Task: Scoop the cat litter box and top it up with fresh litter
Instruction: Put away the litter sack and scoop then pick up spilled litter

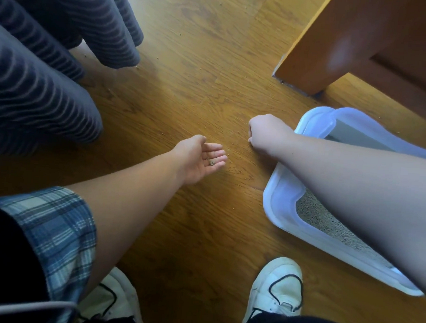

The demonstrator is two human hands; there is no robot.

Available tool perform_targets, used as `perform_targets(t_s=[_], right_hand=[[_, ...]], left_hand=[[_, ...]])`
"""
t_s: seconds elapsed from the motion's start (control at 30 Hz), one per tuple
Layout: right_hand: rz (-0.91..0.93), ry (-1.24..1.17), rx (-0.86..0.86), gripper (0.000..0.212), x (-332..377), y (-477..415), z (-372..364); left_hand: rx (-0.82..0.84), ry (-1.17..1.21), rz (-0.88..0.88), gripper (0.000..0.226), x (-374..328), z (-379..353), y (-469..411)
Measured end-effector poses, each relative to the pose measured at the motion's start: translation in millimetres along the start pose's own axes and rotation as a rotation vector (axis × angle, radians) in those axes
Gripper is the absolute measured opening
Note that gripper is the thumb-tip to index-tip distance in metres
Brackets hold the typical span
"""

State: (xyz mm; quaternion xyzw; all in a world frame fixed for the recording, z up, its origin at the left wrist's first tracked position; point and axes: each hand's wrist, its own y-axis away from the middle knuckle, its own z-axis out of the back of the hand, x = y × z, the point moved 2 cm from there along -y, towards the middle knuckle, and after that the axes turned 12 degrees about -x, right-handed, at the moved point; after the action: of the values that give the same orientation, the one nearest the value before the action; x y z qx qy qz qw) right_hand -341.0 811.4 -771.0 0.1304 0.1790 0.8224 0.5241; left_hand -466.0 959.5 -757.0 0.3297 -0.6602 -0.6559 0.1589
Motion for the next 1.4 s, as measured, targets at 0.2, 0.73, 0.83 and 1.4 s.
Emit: perform_targets(t_s=[0.2,0.73,0.83,1.4], right_hand=[[-0.018,0.045,-0.014,0.024,-1,0,-9],[0.043,-0.055,0.008,0.016,5,-5,-2],[0.074,-0.04,0.001,0.017,6,-3,0],[0.158,-0.106,-0.077,0.011,10,-15,-10]], left_hand=[[-0.003,0.014,-0.013,0.045,-2,7,1],[-0.018,0.045,-0.009,0.043,-1,15,8],[-0.03,0.041,-0.013,0.043,-2,17,8],[-0.048,0.072,-0.021,0.043,-4,28,7]])
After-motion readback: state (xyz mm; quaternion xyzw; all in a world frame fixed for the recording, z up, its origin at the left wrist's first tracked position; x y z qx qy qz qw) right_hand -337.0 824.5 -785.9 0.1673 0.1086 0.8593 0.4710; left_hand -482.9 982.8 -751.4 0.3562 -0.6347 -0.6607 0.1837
